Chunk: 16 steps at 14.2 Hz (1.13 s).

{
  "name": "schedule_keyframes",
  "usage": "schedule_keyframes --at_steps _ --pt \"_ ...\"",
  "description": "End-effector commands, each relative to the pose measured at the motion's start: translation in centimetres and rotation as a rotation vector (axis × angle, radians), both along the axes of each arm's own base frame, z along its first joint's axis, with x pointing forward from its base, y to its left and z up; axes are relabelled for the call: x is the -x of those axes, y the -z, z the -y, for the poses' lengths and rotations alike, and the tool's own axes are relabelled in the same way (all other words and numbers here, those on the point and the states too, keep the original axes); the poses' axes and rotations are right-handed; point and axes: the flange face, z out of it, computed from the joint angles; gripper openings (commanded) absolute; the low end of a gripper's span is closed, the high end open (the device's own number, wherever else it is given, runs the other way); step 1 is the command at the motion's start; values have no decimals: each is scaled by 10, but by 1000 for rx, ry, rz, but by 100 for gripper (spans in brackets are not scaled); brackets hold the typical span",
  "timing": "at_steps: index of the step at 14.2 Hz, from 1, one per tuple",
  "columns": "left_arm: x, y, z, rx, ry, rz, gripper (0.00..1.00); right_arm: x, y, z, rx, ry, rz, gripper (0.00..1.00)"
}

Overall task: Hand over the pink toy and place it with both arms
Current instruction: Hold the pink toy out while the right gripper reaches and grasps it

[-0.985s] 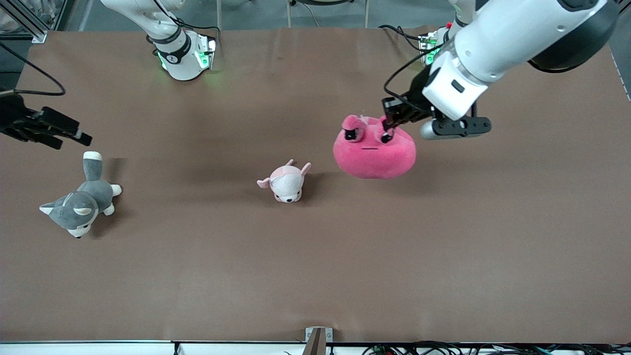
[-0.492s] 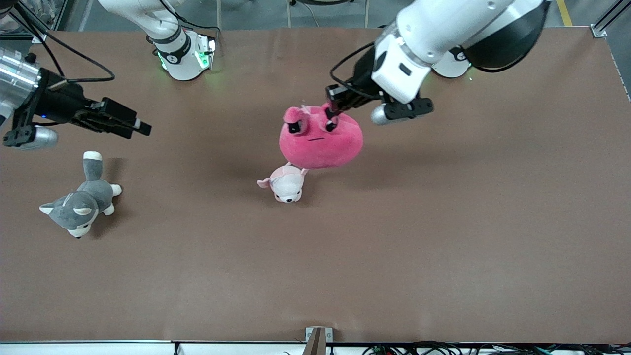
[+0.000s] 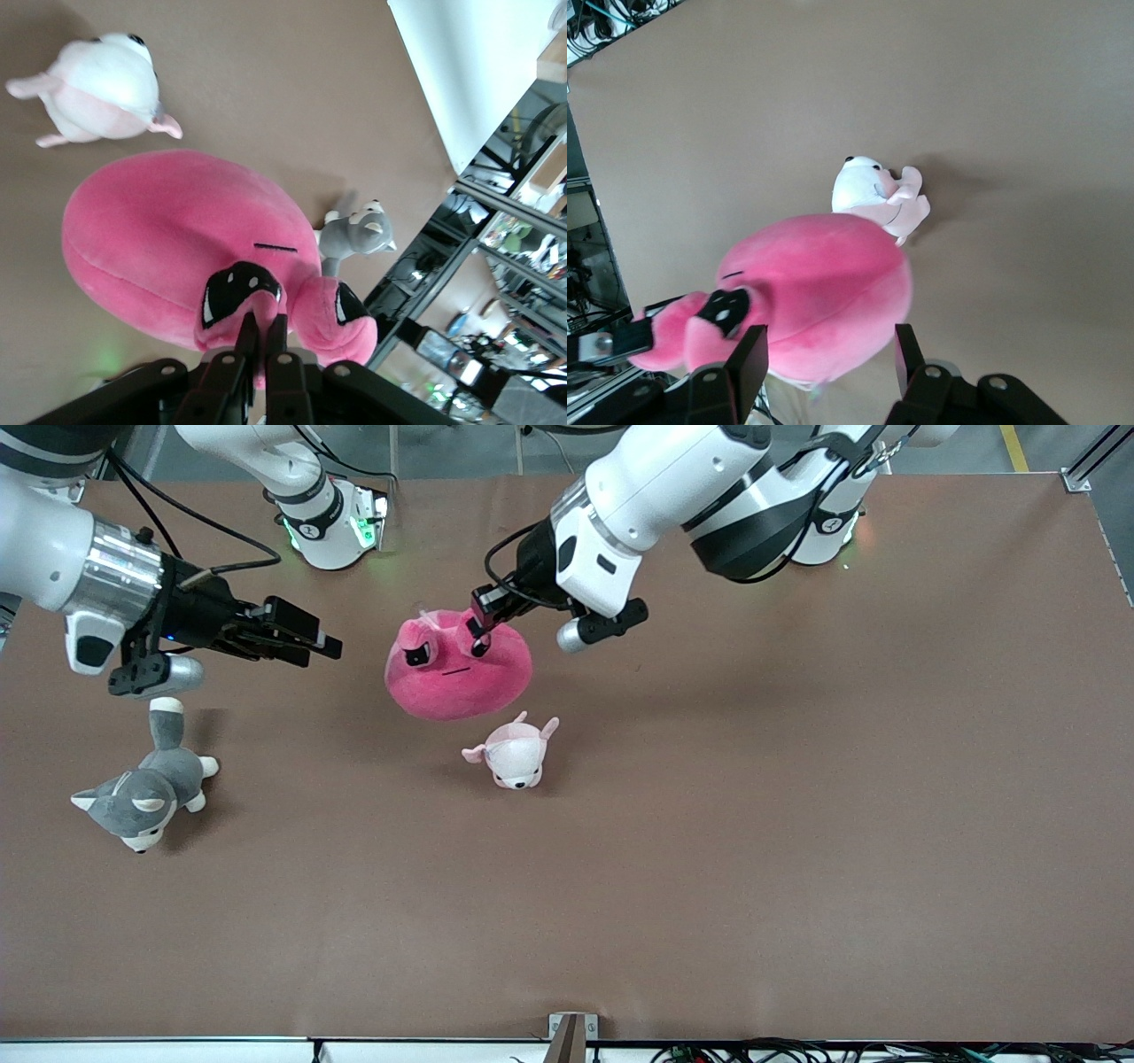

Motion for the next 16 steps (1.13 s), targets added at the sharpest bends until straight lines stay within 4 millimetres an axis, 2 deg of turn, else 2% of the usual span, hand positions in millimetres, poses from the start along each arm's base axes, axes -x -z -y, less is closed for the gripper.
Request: schedule_keyframes --at_steps 1,7,12,14,16 --pt "1 -5 14 63 -49 -31 1 -4 8 -7 -63 11 -45 66" --pt "4 8 27 88 -85 -61 1 -3 20 -37 -63 -30 -59 66" --pt "8 11 32 87 -83 -74 1 -2 29 -46 -56 -47 -73 66" --pt "8 11 32 86 -82 -71 1 -4 36 -47 -53 -58 -79 58" --pt "8 13 32 84 -82 -73 1 -6 47 -50 -45 -68 -95 38"
